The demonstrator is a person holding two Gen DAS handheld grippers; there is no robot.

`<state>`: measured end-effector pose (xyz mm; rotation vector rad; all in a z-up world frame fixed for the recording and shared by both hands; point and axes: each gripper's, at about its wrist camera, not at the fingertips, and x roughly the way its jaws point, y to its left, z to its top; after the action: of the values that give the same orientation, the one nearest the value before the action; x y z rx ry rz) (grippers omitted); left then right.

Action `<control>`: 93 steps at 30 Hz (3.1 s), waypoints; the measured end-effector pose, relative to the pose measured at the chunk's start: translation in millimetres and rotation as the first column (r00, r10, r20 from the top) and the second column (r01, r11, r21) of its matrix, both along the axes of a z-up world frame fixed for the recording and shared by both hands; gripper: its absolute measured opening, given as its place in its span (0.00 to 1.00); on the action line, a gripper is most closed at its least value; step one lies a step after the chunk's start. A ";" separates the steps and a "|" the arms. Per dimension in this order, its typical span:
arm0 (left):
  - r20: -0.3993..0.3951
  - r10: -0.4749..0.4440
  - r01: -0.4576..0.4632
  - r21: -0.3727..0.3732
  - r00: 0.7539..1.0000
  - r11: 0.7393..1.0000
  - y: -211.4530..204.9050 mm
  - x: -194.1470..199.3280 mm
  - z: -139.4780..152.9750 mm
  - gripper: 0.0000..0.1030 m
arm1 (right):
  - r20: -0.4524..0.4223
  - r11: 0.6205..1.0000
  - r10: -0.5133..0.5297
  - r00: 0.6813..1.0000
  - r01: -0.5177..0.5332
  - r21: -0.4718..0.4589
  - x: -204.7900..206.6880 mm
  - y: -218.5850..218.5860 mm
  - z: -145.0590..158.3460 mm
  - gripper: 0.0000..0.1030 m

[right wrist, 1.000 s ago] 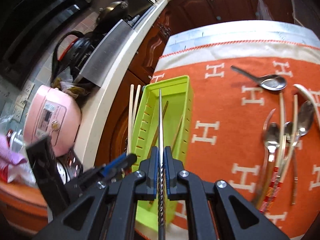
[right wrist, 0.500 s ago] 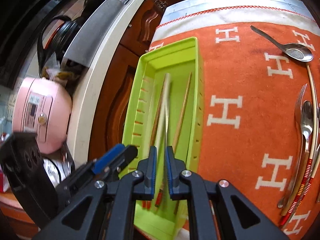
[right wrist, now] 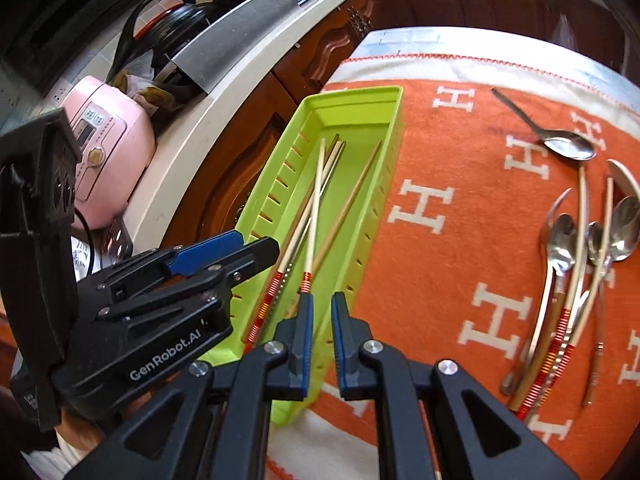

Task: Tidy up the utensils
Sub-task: 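Open the left tool to drop the red-striped chopsticks into the tray, then grasp a red-striped chopstick with right tool while left tool grasps a metal fork, then lift the fork and chopstick and carry both toward the green tray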

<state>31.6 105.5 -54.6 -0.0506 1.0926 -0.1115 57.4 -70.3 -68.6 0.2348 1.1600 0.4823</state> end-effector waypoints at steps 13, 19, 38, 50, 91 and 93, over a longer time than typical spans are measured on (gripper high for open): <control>-0.001 -0.157 0.157 0.013 0.988 0.987 -73.1 -11.9 7.3 0.44 | 0.054 0.991 -0.128 0.990 0.129 -0.024 -25.1 -80.2 3.1 0.09; -0.039 -0.272 0.271 -0.024 0.961 0.962 -125.6 -8.1 6.4 0.44 | 0.044 0.978 -0.206 0.978 0.207 -0.022 -34.7 -121.0 0.5 0.09; -0.182 -0.361 0.340 -0.136 0.915 0.931 -200.6 18.9 -44.4 0.41 | -0.018 0.916 -0.397 0.918 0.397 0.061 -39.5 -211.4 -26.1 0.09; -0.190 -0.354 0.335 -0.126 0.916 0.934 -199.4 23.3 -45.5 0.14 | -0.053 0.923 -0.365 0.930 0.368 0.111 -33.1 -207.3 -36.9 0.09; -0.153 -0.165 0.146 -0.128 0.974 0.981 -164.2 72.3 -64.8 0.05 | -0.039 0.937 -0.334 0.942 0.337 0.089 -5.5 -194.2 -50.9 0.09; -0.128 -0.173 0.161 -0.095 0.977 0.982 -170.0 69.6 -64.4 0.05 | -0.037 0.937 -0.334 0.942 0.336 0.097 -4.4 -192.3 -49.4 0.09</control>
<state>101.2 -64.6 -119.0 -0.0419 1.2272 -0.3093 53.0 -262.5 -118.0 0.5178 1.0882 0.2377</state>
